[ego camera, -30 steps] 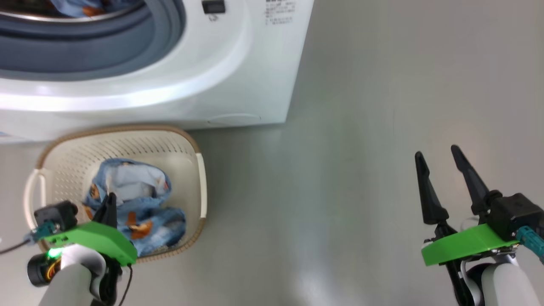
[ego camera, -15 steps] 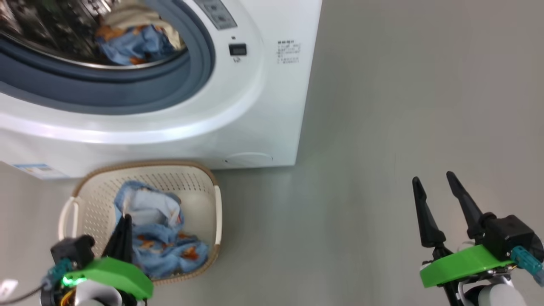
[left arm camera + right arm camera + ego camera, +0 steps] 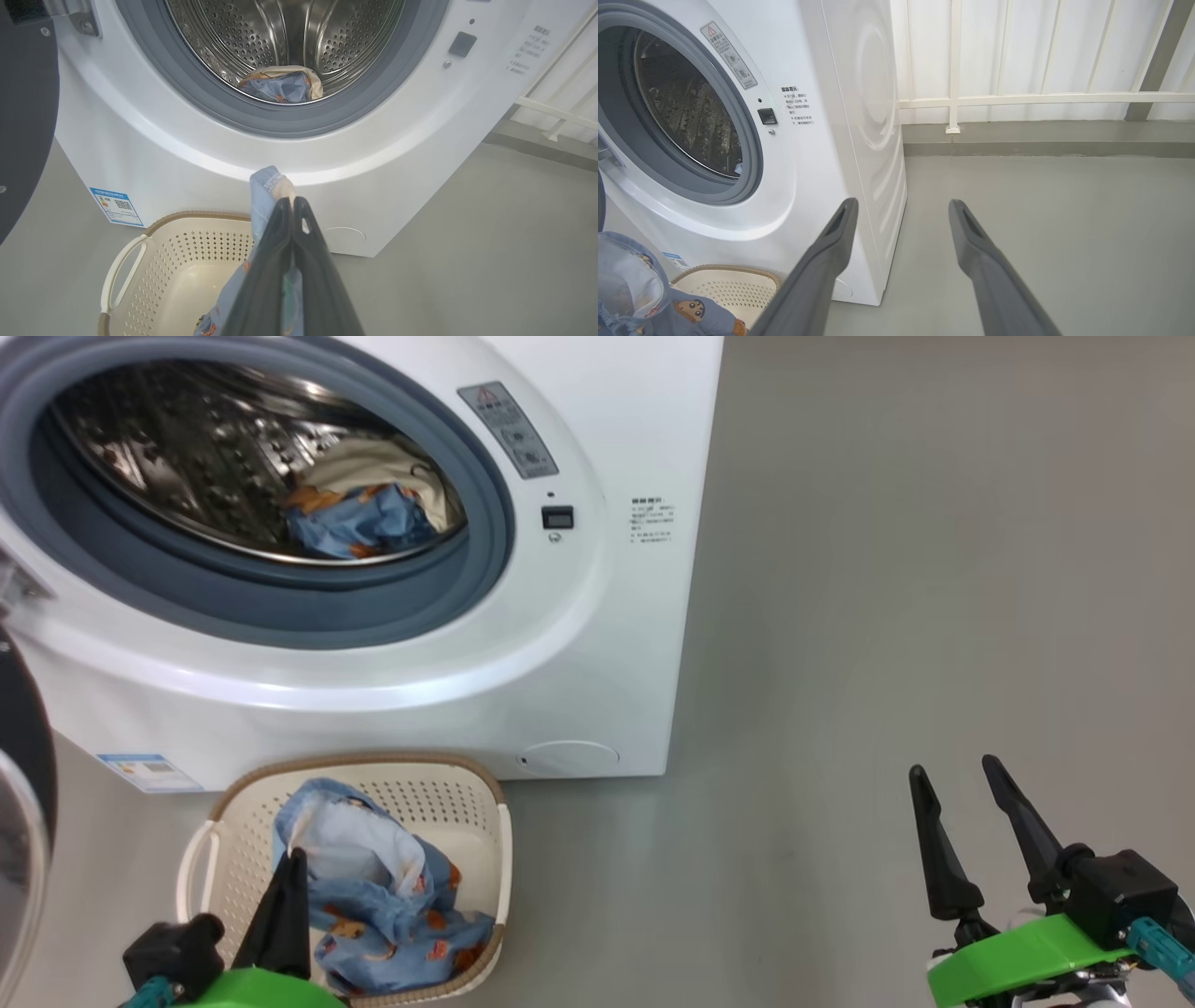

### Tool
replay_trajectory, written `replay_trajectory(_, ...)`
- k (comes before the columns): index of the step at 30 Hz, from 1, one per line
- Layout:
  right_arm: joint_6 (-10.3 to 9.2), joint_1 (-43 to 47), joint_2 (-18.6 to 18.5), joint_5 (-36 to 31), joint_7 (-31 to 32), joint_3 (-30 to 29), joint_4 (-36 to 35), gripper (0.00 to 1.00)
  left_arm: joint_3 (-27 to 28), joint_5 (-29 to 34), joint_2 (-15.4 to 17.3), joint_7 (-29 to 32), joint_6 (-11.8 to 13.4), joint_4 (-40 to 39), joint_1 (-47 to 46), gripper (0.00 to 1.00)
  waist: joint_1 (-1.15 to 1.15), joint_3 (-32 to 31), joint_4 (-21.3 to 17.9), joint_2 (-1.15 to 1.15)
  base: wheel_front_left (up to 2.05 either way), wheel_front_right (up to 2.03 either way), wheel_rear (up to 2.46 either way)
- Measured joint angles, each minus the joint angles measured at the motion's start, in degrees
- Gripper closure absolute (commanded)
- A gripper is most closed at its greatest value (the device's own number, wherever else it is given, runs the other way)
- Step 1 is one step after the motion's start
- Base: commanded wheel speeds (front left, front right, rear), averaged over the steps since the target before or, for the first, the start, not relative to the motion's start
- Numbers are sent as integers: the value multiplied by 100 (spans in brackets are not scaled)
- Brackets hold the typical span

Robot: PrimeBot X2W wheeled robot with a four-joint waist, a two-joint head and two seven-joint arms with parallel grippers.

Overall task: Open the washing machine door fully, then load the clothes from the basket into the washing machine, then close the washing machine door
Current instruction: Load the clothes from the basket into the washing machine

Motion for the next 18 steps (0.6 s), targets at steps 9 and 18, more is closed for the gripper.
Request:
replay_trajectory(9,0,119,9,5,0,-16,-8,0,-26,-5,-62,0,0,-310,227,100,0,-247,61,0,0,0,0)
replay_trajectory(18,0,120,12,5,0,-18,-46,0,-25,-7,-46,0,0,-488,229,100,0,-155,19,0,0,0,0)
